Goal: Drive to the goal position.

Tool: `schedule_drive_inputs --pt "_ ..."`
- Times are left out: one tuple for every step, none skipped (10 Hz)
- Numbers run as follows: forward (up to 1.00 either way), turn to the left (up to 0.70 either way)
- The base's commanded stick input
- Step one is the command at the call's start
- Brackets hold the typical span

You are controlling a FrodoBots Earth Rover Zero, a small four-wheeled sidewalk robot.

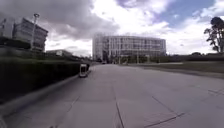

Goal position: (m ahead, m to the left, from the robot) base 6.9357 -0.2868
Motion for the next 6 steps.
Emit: schedule_drive_inputs --pt "0.7 0.0" --pt "0.7 0.0" --pt "0.7 0.0" --pt "0.7 0.0" --pt "0.7 0.0" --pt "0.7 0.0"
